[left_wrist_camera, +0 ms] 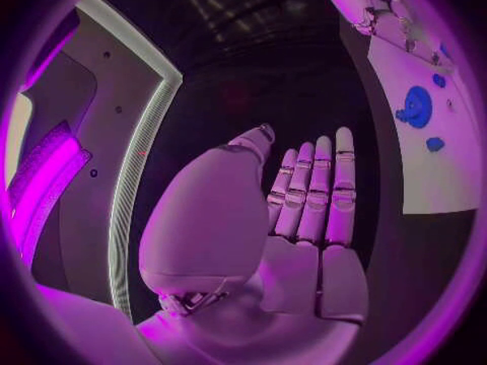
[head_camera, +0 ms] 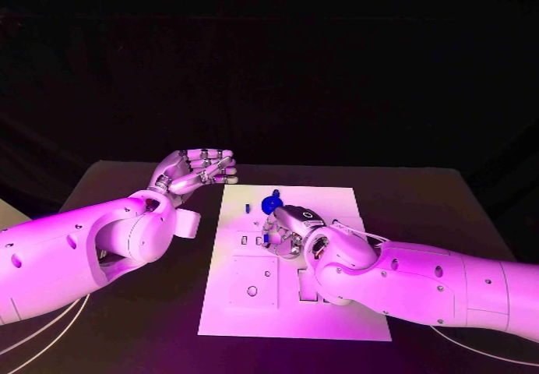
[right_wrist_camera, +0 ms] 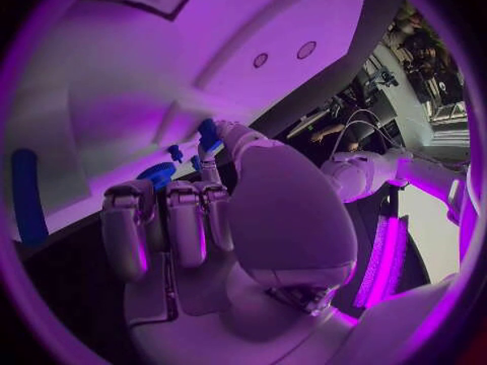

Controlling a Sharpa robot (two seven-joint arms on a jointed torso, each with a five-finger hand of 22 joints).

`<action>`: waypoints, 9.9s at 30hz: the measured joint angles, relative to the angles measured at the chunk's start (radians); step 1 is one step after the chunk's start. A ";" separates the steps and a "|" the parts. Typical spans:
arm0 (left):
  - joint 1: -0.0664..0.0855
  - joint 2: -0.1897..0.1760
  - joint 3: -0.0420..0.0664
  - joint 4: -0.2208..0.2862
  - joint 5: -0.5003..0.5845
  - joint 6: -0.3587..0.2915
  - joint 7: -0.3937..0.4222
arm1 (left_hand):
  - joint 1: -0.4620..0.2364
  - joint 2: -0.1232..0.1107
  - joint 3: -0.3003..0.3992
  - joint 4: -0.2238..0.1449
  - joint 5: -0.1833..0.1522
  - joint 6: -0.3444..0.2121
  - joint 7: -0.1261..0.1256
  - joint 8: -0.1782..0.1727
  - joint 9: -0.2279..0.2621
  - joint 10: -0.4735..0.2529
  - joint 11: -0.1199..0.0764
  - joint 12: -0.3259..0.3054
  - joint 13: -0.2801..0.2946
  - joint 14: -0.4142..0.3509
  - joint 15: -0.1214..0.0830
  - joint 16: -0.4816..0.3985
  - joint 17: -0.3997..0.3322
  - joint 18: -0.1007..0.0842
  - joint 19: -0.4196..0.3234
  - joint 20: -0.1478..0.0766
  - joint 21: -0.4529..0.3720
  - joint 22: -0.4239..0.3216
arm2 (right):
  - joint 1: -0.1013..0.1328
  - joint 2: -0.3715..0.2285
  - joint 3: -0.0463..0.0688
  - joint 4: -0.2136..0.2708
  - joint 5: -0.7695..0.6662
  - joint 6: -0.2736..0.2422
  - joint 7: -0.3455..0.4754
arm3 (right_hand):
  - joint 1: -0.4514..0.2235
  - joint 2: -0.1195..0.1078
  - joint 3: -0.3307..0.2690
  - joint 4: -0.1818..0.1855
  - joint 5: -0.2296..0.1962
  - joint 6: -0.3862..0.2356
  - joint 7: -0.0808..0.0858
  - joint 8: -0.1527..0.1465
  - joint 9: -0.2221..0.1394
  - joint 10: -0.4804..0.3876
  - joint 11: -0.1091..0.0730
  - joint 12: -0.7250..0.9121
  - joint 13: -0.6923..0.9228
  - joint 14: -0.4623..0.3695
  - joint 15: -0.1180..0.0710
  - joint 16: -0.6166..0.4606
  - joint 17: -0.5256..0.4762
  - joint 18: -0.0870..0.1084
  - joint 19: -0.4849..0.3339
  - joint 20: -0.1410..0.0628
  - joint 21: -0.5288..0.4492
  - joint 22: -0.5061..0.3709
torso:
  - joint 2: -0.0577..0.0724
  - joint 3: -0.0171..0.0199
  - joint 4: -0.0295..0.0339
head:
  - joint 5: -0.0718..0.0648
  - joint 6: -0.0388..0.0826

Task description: Assemble the parts on the task board

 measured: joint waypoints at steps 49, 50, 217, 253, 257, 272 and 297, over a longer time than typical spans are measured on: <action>0.000 -0.004 0.000 -0.001 0.000 0.000 -0.004 | 0.000 0.000 0.007 -0.001 -0.005 0.000 0.000 0.000 0.000 0.000 0.000 0.000 0.000 0.000 0.000 0.000 0.006 0.000 -0.004 0.004 0.000 0.000 | -0.007 0.003 -0.003 -0.011 -0.002 0.010 0.006 | -0.071 -0.071 -0.078 0.064 0.002 -0.077 0.027 -0.015 -0.011 -0.001 0.014 -0.012 0.001 0.000 0.007 0.000 0.000 0.000 0.000 0.008 0.000 0.000 | 0.000 0.0000 -0.0005 | -0.001 -0.007; 0.000 -0.004 0.000 -0.001 0.000 0.000 -0.004 | 0.000 0.000 0.007 -0.001 -0.005 0.000 0.000 0.000 0.000 0.000 0.000 0.000 0.000 0.000 0.000 0.000 0.006 0.000 -0.004 0.004 0.000 0.000 | -0.007 0.003 -0.004 -0.011 -0.002 0.008 0.006 | -0.082 -0.070 -0.108 0.068 0.001 -0.083 0.025 -0.015 -0.011 -0.001 0.014 -0.014 0.001 0.000 0.007 0.000 0.000 0.000 0.000 0.008 0.000 0.000 | 0.000 0.0000 -0.0005 | -0.001 -0.007; 0.133 0.461 -0.084 -0.403 -0.782 0.727 -1.062 | -0.216 0.029 0.324 0.017 0.001 -0.064 -0.121 0.489 0.409 0.195 -0.152 1.103 0.899 0.495 -0.174 1.344 0.990 -0.101 0.446 -0.150 1.150 1.178 | 0.204 -0.323 0.008 -0.043 0.875 -0.031 0.564 | -0.032 0.039 -0.306 0.072 -0.036 -0.164 0.039 0.012 -0.009 -0.029 0.029 -0.159 0.001 0.000 0.029 -0.079 0.000 0.015 0.000 0.021 -0.191 0.000 | -0.041 0.0079 0.0000 | 0.002 -0.053; 0.110 0.337 -0.084 -0.233 -0.872 0.473 -1.013 | -0.412 -0.051 0.392 -0.042 0.346 0.008 -0.157 0.538 0.587 0.283 -0.193 1.101 0.918 0.493 -0.207 1.348 0.991 -0.117 0.488 -0.191 1.180 1.177 | 0.199 -0.337 0.006 -0.053 0.875 -0.027 0.564 | -0.043 0.049 -0.306 0.072 -0.043 -0.171 0.038 0.020 -0.008 -0.029 0.029 -0.159 0.000 0.000 0.029 -0.083 0.000 0.015 0.000 0.022 -0.199 0.000 | -0.041 0.0075 0.0026 | 0.004 -0.055; 0.102 0.334 -0.084 -0.224 -0.906 0.457 -1.011 | -0.417 -0.057 0.389 -0.045 0.370 0.009 -0.158 0.543 0.594 0.285 -0.195 1.097 0.912 0.496 -0.211 1.348 0.991 -0.117 0.492 -0.188 1.180 1.177 | 0.198 -0.338 0.005 -0.054 0.875 -0.027 0.564 | -0.043 0.049 -0.306 0.072 -0.043 -0.171 0.038 0.020 -0.008 -0.029 0.029 -0.159 0.000 0.000 0.029 -0.083 0.000 0.015 0.000 0.022 -0.199 0.000 | -0.041 0.0072 0.0020 | 0.006 -0.055; 0.079 0.333 -0.085 -0.213 -0.995 0.421 -1.011 | -0.425 -0.057 0.389 -0.045 0.381 0.011 -0.158 0.548 0.604 0.288 -0.198 1.097 0.911 0.493 -0.215 1.348 0.990 -0.117 0.495 -0.191 1.180 1.177 | 0.197 -0.339 0.005 -0.056 0.873 -0.027 0.565 | -0.043 0.049 -0.306 0.072 -0.043 -0.171 0.038 0.020 -0.008 -0.029 0.029 -0.159 0.000 0.000 0.029 -0.083 0.000 0.015 0.000 0.022 -0.199 0.000 | -0.040 0.0074 -0.0006 | 0.010 -0.053; 0.063 0.344 -0.093 -0.228 -1.049 0.413 -1.012 | -0.437 -0.069 0.389 -0.045 0.381 0.024 -0.170 0.554 0.614 0.288 -0.198 1.092 0.907 0.493 -0.215 1.348 0.990 -0.117 0.495 -0.191 1.185 1.177 | 0.196 -0.339 0.004 -0.055 0.870 -0.026 0.565 | -0.047 0.053 -0.306 0.072 -0.043 -0.174 0.042 0.020 -0.008 -0.029 0.029 -0.159 0.000 0.000 0.029 -0.083 0.000 0.015 0.000 0.022 -0.198 0.000 | -0.039 0.0074 -0.0008 | 0.009 -0.065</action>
